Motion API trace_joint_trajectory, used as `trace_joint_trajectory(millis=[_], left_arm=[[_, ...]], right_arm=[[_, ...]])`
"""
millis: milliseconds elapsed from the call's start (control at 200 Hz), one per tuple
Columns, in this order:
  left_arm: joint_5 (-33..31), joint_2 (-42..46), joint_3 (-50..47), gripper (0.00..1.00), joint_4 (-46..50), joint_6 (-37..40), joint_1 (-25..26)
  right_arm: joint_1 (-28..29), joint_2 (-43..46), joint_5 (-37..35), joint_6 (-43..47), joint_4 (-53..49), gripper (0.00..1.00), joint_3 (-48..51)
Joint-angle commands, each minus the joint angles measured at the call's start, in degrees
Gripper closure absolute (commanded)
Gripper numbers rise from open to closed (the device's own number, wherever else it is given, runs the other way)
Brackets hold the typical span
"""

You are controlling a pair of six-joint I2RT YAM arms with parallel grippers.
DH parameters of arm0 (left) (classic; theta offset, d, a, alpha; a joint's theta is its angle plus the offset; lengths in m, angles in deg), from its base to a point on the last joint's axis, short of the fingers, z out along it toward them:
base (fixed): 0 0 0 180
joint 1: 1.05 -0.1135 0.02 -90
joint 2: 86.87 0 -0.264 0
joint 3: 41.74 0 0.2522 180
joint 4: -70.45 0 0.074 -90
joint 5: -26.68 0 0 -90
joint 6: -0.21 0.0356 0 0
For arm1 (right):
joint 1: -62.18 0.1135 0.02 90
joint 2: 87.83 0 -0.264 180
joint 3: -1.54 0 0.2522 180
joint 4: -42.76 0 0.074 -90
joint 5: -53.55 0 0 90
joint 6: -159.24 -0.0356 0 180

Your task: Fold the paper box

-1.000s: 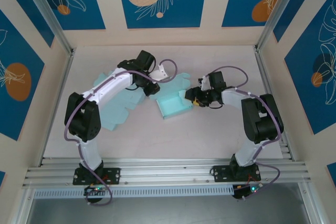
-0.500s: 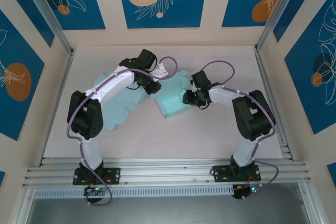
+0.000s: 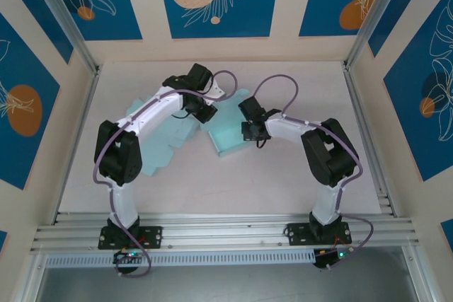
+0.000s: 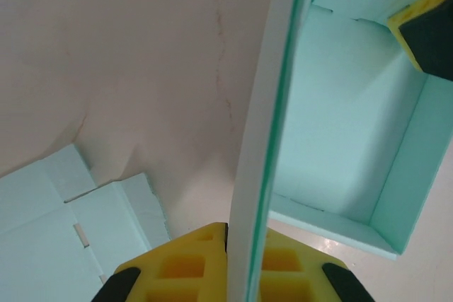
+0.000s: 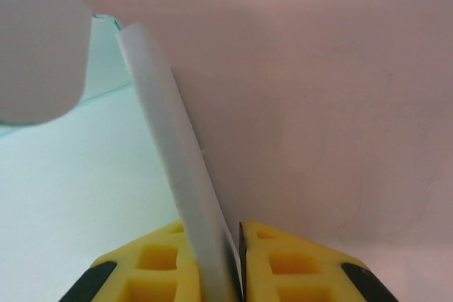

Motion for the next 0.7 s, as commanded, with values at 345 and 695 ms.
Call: trace_joint_trajectory(millis=[345, 695], left_arm=[[-2.4, 5.5, -5.0, 1.00, -11.3, -6.0, -3.3], [3.3, 7.7, -10.7, 1.00, -14.8, -6.7, -3.3]], right_arm=[[2.5, -15.4, -21.0, -11.6, -33.5, 1.00, -9.4], [6.4, -9.5, -14.3, -13.9, -32.0, 1.00, -4.2]])
